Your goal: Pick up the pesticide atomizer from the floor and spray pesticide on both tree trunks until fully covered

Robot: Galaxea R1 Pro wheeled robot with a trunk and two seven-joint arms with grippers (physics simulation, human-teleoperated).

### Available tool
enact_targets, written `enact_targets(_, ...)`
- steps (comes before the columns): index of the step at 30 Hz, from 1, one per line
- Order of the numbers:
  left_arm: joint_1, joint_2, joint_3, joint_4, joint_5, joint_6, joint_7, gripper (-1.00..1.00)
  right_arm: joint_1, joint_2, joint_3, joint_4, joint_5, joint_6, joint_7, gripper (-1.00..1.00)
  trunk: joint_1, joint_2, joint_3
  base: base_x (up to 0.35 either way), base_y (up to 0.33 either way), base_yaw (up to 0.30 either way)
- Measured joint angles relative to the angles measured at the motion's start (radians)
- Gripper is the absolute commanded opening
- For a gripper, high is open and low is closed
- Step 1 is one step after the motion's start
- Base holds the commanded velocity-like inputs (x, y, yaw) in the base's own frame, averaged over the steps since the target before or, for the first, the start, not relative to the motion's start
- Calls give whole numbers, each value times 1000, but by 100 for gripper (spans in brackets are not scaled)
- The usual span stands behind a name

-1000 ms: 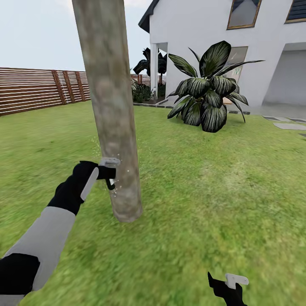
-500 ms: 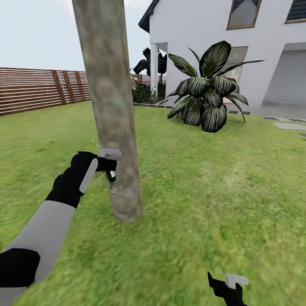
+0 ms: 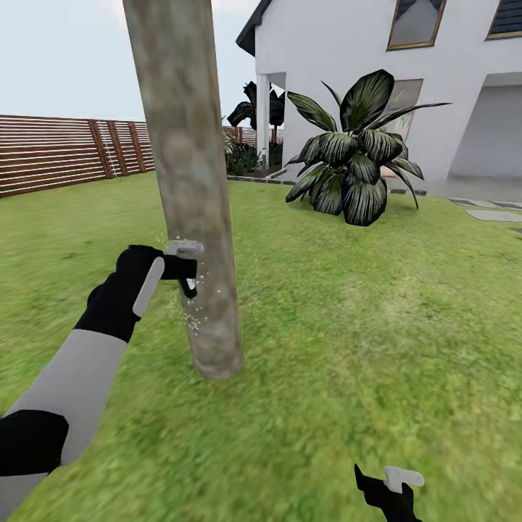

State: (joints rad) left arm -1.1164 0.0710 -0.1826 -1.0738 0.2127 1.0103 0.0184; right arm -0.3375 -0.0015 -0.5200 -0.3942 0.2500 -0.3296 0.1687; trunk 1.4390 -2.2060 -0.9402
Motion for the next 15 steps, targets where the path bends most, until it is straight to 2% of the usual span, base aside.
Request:
enact_targets(2, -1, 14, 5, 2, -10, 0, 0, -100, 0, 0, 0, 0, 0, 0, 0, 100, 0, 0, 0, 0, 0, 0)
enact_targets(6, 23, 45, 4, 10, -4, -6, 0, -100, 0, 0, 0, 0, 0, 0, 0, 100, 0, 0, 0, 0, 0, 0)
enact_targets(10, 151, 39, -1, 19, -2, -36, 6, -100, 0, 0, 1, 0, 1, 0, 0, 100, 0, 0, 0, 0, 0, 0)
enact_targets(11, 184, 37, -1, 20, -3, -68, 7, -100, 0, 0, 1, 0, 1, 0, 0, 100, 0, 0, 0, 0, 0, 0)
enact_targets(12, 232, 36, -1, 31, -5, -154, 10, -100, 0, 0, 1, 0, 1, 0, 0, 100, 0, 0, 0, 0, 0, 0)
enact_targets(13, 260, 35, -1, 69, -5, -207, 15, -100, 0, 0, 1, 0, 1, 0, 0, 100, 0, 0, 0, 0, 0, 0)
enact_targets(15, 276, 34, -1, 160, -6, -279, 19, -100, 0, 0, 1, 0, 0, 0, 0, 100, 0, 0, 0, 0, 0, 0)
